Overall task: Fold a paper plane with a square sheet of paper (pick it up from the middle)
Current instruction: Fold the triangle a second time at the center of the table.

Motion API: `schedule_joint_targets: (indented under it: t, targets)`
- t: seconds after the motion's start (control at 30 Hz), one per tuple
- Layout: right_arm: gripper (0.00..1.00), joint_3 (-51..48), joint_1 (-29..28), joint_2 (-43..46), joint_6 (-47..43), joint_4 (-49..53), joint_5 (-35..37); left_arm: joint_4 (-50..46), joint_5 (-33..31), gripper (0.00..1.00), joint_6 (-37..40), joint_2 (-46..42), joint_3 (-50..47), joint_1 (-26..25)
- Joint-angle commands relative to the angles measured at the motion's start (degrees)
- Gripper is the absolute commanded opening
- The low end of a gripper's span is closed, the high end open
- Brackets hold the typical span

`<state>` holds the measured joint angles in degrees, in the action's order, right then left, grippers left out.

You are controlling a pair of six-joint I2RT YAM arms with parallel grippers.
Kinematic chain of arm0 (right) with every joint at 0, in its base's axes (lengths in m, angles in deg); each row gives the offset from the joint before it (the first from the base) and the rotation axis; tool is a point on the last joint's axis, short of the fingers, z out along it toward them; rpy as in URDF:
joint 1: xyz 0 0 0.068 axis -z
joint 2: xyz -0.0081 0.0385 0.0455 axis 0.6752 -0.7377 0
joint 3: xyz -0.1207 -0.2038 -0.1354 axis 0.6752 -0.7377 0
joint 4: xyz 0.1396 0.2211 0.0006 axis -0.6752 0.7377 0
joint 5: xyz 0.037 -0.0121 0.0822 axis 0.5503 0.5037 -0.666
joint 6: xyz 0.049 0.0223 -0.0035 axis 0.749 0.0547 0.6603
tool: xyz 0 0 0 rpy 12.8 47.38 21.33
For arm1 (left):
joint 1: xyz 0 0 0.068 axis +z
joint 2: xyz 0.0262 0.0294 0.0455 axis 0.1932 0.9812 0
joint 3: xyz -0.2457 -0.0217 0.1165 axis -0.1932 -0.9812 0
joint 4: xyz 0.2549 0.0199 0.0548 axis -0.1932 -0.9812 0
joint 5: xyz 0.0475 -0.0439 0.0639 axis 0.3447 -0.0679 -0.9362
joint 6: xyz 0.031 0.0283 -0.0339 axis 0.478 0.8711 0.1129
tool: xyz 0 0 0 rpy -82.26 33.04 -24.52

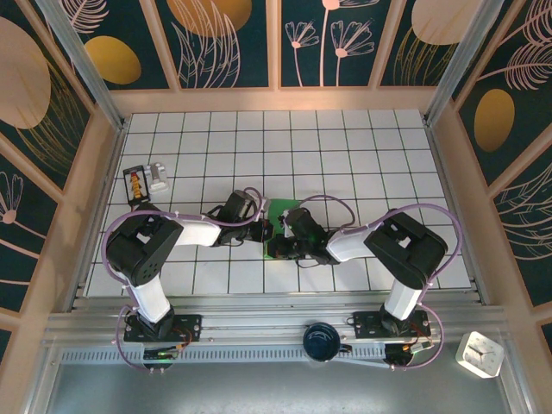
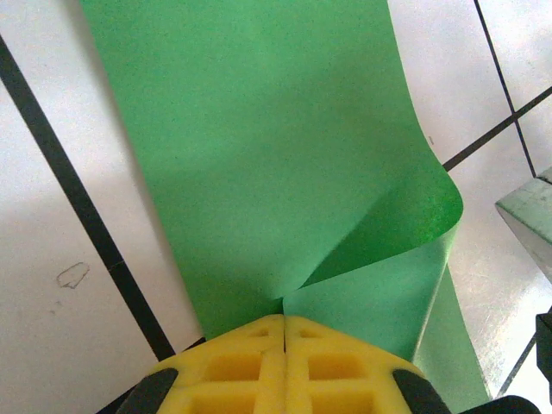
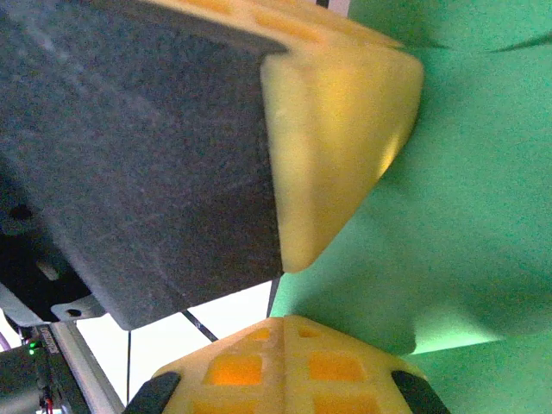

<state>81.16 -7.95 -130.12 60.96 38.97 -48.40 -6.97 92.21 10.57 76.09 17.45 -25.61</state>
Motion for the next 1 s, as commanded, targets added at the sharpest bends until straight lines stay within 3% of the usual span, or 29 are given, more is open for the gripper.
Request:
schedule_joint_targets:
  t: [0.0, 0.43, 0.73, 0.97]
  targets:
    - [0.01, 0.23, -2.02, 0.34, -0.76, 4.53, -1.71, -8.92, -7.57, 0.0, 1.17, 4.75, -2.6, 0.06]
    - [0.02, -1.02, -2.55, 2.56, -1.89, 0.34, -4.0, -9.18, -7.41, 0.0, 1.18, 4.46, -2.53, 0.05]
    - [0.03, -6.25, 5.74, 10.96, -1.87, -2.99, -5.73, -9.01, -6.27, 0.0, 0.92, 3.85, -2.53, 0.09]
    - [0.03, -3.72, 6.59, 8.18, -2.71, -2.24, -5.26, -8.76, -5.86, 0.0, 0.64, 3.71, -2.28, 0.05]
